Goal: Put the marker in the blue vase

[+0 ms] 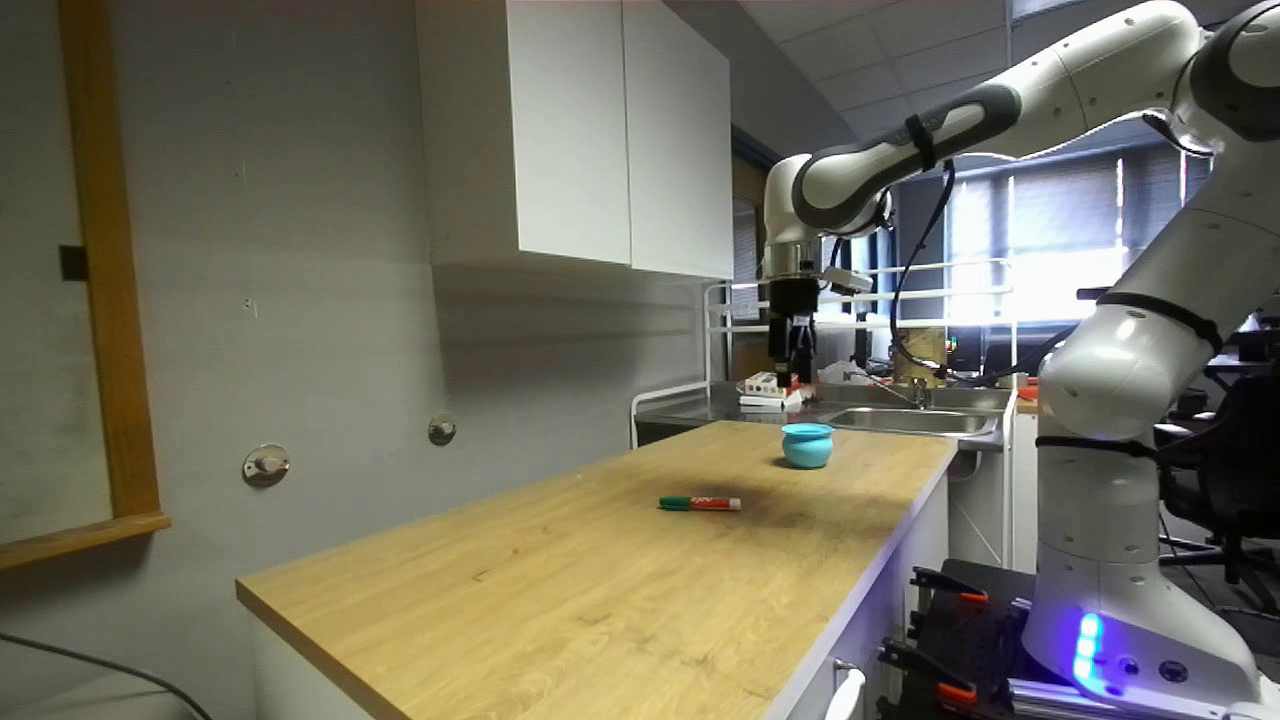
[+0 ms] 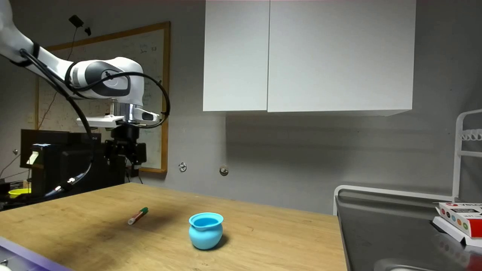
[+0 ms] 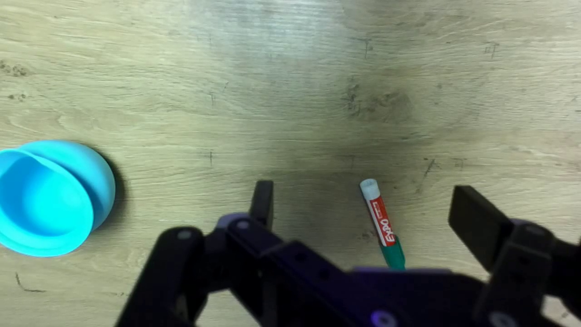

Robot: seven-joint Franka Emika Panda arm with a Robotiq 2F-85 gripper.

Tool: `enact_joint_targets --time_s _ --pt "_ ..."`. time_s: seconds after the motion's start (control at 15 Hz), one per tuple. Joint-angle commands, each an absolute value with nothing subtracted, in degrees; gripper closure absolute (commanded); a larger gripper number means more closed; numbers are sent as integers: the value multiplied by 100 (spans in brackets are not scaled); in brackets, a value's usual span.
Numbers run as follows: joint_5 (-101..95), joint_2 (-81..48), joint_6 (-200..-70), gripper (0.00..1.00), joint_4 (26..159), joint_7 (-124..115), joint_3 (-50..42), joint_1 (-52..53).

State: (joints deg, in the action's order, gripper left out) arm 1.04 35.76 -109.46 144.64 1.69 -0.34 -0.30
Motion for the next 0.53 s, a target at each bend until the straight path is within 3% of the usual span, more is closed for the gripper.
enact_joint_targets --time_s 0.0,0.47 --pt "127 3485 -10894 0 14386 207 -74 2" --pt "-77 2661 -11293 0 14028 347 83 103"
